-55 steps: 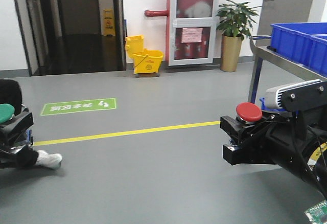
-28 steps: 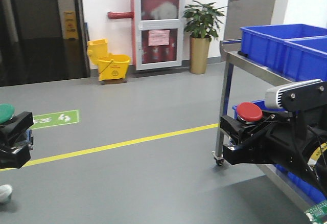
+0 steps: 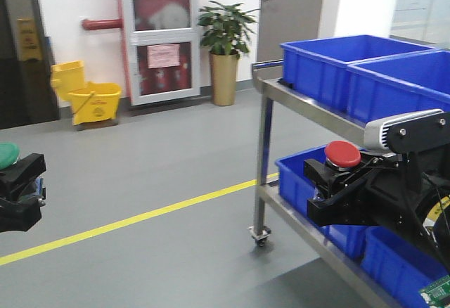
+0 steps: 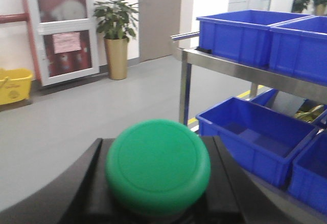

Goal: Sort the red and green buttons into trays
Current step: 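Drive the base along the aisle to the cart with trays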

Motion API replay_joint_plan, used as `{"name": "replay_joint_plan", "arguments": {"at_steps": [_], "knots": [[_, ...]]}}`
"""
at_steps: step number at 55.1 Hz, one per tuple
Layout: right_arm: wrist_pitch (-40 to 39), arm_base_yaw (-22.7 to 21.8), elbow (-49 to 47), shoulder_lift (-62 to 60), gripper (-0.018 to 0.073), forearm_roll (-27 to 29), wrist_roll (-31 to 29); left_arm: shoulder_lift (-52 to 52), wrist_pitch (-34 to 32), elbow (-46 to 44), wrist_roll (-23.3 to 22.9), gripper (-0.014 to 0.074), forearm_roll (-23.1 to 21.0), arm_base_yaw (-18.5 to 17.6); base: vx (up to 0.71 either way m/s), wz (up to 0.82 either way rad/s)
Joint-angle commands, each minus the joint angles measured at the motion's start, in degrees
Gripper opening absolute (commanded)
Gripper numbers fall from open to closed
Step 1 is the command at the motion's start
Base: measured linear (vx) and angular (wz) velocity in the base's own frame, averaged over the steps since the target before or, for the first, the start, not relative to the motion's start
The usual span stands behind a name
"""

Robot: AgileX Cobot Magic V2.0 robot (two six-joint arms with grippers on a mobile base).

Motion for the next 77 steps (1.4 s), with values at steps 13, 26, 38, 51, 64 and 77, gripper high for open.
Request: {"name": "replay_joint_plan", "arguments": {"at_steps": [13,26,38,51,64,77], "knots": [[-4.96,-0.17,-2.13,-1.68,-0.001,0.17,-0.03,-0.78,-5.27,-2.0,-0.14,0.0,-0.17,-0.32,0.39,-0.48],[-4.96,-0.17,-2.13,-1.68,-0.001,0.17,-0.03,-0.78,-5.27,-2.0,-0.14,0.0,-0.17,-0.32,0.33,-0.67],[-4.96,-0.17,-2.13,-1.68,-0.001,0.17,-0.03,-0.78,-5.27,-2.0,-0.14,0.0,-0.17,-0.32,0.27,-0.76],[-4.96,-0.17,-2.13,-1.68,-0.001,0.17,-0.03,-0.78,-5.27,-2.0,-0.14,0.0,-0.17,-0.32,0.23,-0.72],[-4.96,-0.17,-2.13,-1.68,-0.001,0.17,-0.03,-0.78,-5.27,-2.0,-0.14,0.0,-0.17,-0.32,0.19,-0.6],[-4.96,-0.17,-2.13,-1.68,-0.001,0.17,-0.03,-0.78,-5.27,-2.0,-0.14,0.0,-0.17,-0.32,0.17,-0.52]]}}
